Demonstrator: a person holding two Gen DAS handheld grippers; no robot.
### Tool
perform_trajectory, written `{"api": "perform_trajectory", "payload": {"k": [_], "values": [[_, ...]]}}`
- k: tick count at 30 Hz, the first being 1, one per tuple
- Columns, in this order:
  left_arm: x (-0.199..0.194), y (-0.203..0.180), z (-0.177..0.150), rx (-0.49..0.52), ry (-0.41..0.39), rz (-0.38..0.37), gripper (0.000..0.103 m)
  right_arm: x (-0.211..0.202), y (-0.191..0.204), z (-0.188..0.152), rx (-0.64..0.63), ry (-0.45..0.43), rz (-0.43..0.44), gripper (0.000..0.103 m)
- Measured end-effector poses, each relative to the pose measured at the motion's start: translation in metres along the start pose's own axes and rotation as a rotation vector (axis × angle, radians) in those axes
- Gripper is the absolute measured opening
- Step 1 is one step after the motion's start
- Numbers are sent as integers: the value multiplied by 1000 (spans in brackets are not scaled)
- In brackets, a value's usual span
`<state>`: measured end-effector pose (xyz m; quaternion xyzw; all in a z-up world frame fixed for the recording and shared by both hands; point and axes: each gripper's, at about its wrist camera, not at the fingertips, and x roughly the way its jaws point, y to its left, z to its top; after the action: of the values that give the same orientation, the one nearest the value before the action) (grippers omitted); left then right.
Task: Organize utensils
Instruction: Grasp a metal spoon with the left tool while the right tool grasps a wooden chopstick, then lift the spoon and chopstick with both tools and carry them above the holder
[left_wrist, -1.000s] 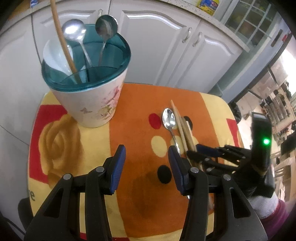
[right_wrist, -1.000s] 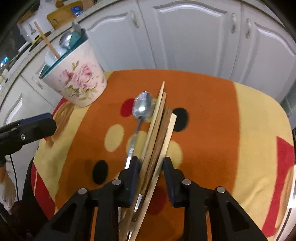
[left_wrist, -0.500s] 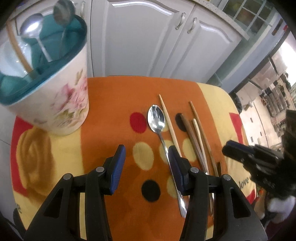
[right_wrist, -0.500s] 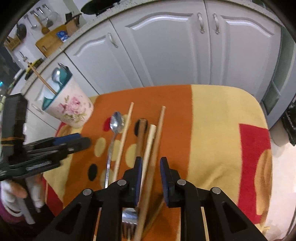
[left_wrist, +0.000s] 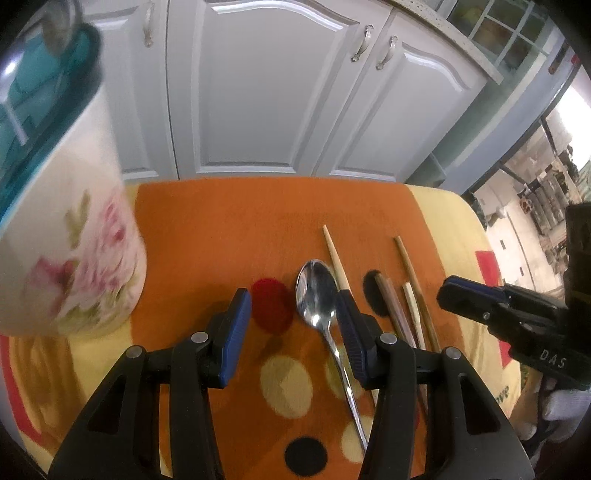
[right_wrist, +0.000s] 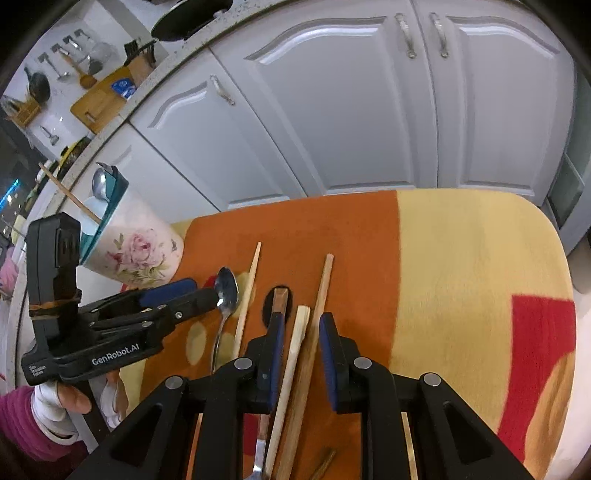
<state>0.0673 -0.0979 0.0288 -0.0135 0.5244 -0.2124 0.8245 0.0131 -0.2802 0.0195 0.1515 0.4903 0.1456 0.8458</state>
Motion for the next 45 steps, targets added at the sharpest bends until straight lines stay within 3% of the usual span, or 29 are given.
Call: {"api": "perform_trajectory", "payload": {"k": [7, 9, 12, 15, 16, 18, 27, 36, 41, 45], "values": [[13, -5, 6, 19, -3, 18, 45, 17, -4, 18, -2, 31, -14, 18], [13, -5, 5, 29, -5, 24, 28, 24, -8, 23, 1, 54, -34, 18], [16, -6, 9, 24, 1, -10, 11, 36, -9, 27, -4, 85, -53, 18], [16, -10, 8, 26, 6, -13, 7, 40, -6, 31, -30, 70, -62, 16], [15, -12, 8, 29, 5, -18, 6, 40, -5, 32, -33, 69, -72, 10], [11, -13, 8, 26, 16, -37, 1, 37, -6, 30, -17, 68, -78, 7], [-22, -6, -6, 4, 16, -91, 1, -19, -4, 13, -6, -10, 4, 6], [-43, 5, -34, 5, 55, -112, 1, 2, 36, -13, -62, 91, 113, 5], [-38, 22, -49, -36, 89, -81, 2, 32, 63, -25, -182, 199, 44, 5], [-34, 27, -56, -42, 100, -76, 2, 39, 71, -19, -224, 232, -9, 5]]}}
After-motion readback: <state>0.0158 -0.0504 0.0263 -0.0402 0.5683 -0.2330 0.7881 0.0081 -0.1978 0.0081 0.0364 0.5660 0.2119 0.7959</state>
